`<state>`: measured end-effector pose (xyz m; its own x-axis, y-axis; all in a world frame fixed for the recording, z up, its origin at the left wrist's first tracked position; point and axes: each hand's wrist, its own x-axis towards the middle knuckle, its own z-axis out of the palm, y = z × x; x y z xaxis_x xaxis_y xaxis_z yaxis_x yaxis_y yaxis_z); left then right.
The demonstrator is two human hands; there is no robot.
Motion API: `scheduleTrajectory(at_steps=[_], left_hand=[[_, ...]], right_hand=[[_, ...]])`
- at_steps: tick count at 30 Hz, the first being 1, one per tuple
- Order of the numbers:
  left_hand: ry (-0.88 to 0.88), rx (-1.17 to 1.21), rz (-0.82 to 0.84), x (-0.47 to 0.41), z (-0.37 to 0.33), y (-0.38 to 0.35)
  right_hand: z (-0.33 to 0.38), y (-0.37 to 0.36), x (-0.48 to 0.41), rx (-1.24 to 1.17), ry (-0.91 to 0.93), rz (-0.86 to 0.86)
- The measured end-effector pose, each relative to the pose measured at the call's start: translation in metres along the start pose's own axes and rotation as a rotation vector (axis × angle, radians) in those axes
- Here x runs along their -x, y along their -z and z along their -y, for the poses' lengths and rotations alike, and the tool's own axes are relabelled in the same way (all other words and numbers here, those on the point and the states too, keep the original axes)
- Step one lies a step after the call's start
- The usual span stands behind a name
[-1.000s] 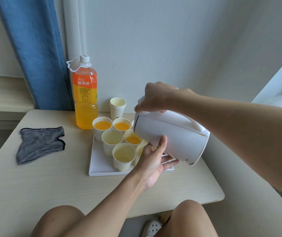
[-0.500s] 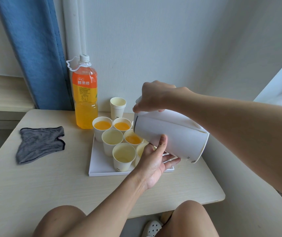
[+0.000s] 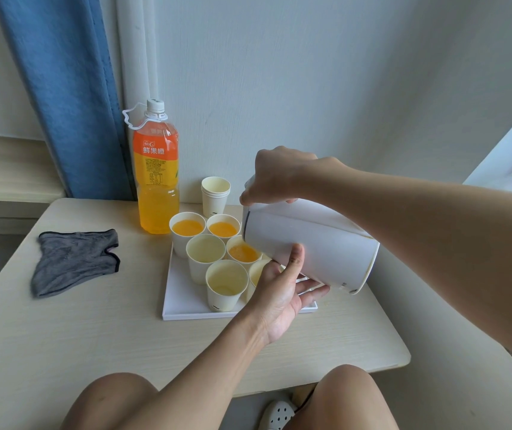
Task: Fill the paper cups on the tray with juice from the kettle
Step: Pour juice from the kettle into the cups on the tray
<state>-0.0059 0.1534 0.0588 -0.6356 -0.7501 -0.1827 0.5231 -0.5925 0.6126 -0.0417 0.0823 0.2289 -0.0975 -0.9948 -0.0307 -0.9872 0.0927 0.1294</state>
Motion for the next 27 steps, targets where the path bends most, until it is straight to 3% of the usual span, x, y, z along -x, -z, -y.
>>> scheduleTrajectory(at_steps=[17, 27], left_hand=[[-0.012, -0.014, 0.027, 0.000, 0.001, 0.006], [-0.127, -0.312, -0.077, 0.002, 0.003, 0.009]], right_hand=[[0.000, 0.001, 0.005, -0.010, -0.012, -0.027], [-0.015, 0.004, 0.022, -0.163, -0.121, -0.084]])
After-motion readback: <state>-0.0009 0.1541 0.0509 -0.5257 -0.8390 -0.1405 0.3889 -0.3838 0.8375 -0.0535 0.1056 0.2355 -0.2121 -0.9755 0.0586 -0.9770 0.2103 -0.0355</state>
